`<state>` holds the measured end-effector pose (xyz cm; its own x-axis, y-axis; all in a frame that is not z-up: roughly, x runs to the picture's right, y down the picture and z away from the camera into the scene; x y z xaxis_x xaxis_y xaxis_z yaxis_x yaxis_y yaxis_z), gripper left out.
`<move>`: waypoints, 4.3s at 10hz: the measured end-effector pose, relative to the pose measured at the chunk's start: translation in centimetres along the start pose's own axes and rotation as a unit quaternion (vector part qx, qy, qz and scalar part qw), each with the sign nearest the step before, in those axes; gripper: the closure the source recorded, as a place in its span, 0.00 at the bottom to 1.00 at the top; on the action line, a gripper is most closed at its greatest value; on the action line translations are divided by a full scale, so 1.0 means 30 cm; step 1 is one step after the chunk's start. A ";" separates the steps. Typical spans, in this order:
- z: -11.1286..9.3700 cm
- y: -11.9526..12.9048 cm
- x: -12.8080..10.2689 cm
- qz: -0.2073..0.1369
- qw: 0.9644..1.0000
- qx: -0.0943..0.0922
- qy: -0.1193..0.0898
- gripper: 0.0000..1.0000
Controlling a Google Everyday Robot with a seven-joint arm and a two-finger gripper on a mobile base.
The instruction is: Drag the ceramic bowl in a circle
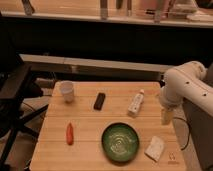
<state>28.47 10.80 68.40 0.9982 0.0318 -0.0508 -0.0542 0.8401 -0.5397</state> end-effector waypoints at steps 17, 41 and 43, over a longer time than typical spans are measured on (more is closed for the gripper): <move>0.009 0.043 -0.044 -0.088 0.996 0.009 0.019 0.20; 0.067 0.167 -0.284 -0.362 0.932 0.014 0.029 0.20; 0.075 0.169 -0.303 -0.382 0.924 0.014 0.026 0.20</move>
<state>19.16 15.98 68.01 0.7419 -0.6015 0.2962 0.6674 0.6201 -0.4124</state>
